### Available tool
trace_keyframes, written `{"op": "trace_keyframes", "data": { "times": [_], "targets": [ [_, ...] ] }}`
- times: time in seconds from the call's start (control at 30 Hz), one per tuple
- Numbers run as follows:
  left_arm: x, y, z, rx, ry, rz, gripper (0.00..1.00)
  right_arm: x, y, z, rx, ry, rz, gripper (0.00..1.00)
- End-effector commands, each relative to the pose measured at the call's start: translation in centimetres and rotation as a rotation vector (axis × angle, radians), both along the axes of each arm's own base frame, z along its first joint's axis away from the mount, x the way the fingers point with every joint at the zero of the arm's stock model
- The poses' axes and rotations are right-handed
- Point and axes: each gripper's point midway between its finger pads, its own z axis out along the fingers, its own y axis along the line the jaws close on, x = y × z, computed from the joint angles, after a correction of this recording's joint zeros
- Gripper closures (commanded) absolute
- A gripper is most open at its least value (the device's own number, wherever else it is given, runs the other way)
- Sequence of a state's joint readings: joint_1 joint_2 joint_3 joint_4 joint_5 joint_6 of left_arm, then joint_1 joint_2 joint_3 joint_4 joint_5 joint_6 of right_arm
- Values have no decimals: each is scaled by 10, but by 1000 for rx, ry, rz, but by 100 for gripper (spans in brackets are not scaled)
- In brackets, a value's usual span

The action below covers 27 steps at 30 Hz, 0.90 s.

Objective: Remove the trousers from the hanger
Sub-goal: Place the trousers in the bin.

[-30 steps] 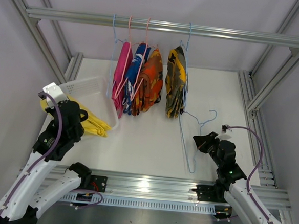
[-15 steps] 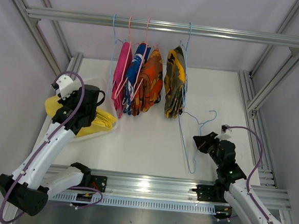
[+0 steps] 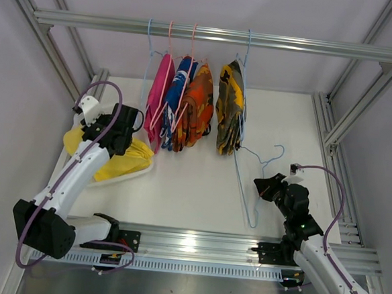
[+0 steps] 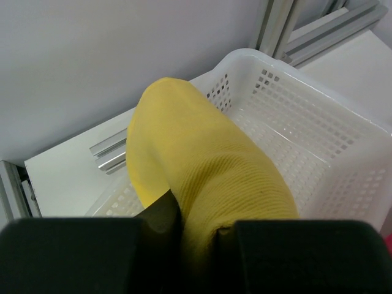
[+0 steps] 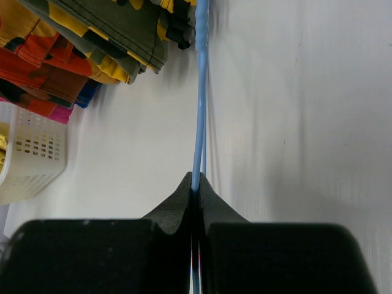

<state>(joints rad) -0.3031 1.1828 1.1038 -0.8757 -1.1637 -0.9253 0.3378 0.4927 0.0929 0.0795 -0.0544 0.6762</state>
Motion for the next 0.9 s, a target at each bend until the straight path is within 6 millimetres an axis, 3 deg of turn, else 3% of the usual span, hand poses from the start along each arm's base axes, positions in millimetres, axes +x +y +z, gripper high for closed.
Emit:
{"op": "trace_keyframes", "data": {
  "times": [0.0,0.1,0.17,0.2,0.27,0.3,0.33,0.4,0.63,0.87],
  "targets": [
    [8,12,19,-6,-87,83,99,5,0,13,-7,-52,6,100],
    [20,11,23,0,-96,79,97,5,0,12,-9,-53,6,100],
    [28,9,25,11,-78,65,83,5,0,12,-12,-51,10,100],
    [32,7,24,11,-72,61,60,5,0,12,-13,-53,9,100],
    [44,3,23,11,-55,52,46,6,0,13,-15,-56,9,100],
    [47,3,21,14,-45,52,28,6,0,12,-17,-56,10,100],
    [53,1,17,16,-27,51,16,6,0,12,-17,-56,10,100],
    [60,-2,19,13,-22,48,0,6,1,10,-19,-48,16,100],
    [65,-4,22,10,-24,30,0,8,2,11,-25,-52,25,100],
    [63,-6,52,-3,-99,-34,0,7,5,8,-25,-43,43,100]
  ]
}}
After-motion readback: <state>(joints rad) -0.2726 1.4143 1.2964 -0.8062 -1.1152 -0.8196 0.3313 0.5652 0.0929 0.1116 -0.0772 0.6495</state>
